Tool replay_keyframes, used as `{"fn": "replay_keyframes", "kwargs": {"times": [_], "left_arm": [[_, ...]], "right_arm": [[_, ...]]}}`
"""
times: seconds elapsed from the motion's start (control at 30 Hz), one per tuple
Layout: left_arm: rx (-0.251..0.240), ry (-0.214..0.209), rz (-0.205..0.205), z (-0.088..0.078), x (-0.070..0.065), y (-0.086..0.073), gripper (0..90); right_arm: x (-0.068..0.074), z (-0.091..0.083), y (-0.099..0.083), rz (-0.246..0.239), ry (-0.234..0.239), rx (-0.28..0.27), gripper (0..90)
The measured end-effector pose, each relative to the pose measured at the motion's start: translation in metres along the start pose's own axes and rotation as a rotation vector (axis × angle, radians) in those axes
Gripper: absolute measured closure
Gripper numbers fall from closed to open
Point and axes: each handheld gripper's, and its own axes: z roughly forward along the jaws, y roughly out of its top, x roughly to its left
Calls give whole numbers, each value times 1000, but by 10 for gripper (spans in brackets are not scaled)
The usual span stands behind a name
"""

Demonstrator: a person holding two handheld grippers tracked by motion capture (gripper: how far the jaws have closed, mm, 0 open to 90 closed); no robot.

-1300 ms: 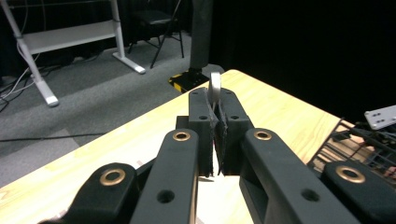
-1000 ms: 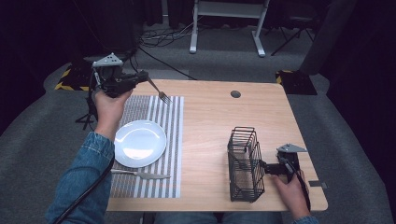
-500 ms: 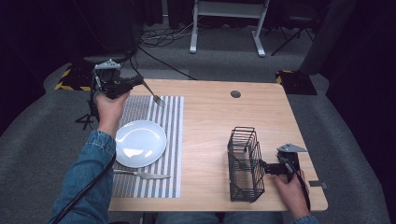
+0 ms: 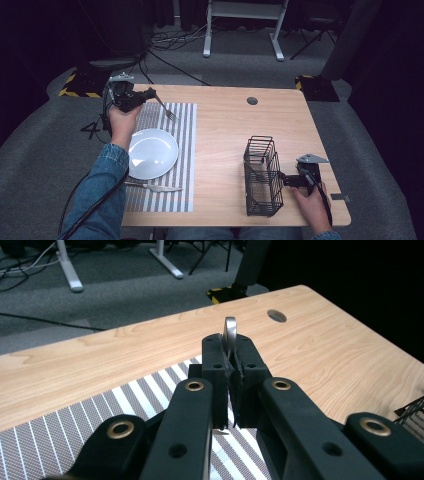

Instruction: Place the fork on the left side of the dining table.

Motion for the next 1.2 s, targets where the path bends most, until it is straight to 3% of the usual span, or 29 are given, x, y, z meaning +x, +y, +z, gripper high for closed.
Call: {"fn": "replay_keyframes", "kwargs": {"times": [0.37, 0.97, 1.2], "left_arm": [[27, 9, -37, 12, 7, -14, 866], [36, 24, -72, 12, 15, -23, 864], [59, 73, -60, 11, 17, -24, 817]], "right_arm": [[0, 0, 0, 0, 0, 0, 22], [0, 0, 0, 1, 0, 0, 22], [0, 0, 0, 0, 0, 0, 22]]}}
